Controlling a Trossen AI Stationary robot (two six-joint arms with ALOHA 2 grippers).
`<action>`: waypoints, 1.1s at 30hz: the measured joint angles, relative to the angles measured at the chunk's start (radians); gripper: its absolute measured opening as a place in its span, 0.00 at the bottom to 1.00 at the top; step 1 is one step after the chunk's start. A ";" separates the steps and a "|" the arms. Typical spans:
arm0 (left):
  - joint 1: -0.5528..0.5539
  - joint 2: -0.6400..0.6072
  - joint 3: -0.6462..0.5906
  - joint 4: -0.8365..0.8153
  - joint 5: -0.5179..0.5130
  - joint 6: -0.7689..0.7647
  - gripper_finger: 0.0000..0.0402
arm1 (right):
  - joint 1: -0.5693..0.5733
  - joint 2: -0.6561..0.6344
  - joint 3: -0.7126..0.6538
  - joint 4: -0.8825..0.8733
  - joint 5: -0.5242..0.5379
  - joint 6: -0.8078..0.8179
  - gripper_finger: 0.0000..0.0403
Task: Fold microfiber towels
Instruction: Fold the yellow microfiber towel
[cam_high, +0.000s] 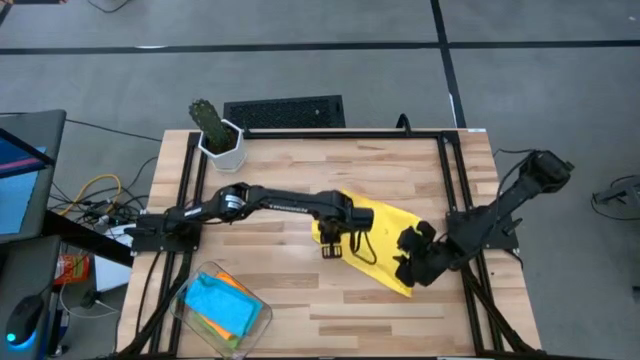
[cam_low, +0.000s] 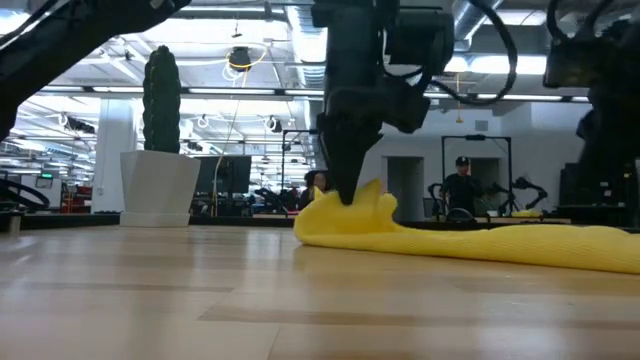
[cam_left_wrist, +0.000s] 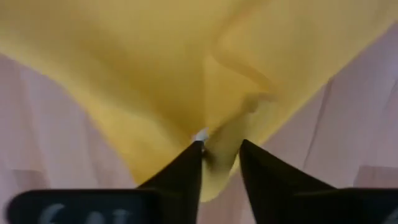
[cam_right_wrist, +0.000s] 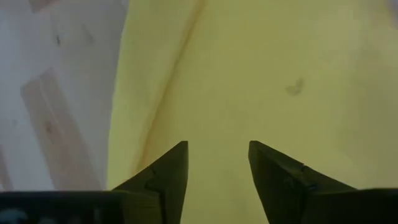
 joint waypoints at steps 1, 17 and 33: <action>-0.009 0.002 -0.006 -0.002 0.000 -0.002 0.28 | 0.012 0.019 0.000 0.018 -0.002 0.013 0.50; -0.007 0.005 -0.018 0.108 -0.025 0.094 0.55 | 0.165 0.113 0.000 0.045 0.060 0.199 0.55; 0.026 0.001 -0.012 -0.041 0.068 0.011 0.02 | 0.240 0.112 -0.003 0.056 0.062 0.248 0.49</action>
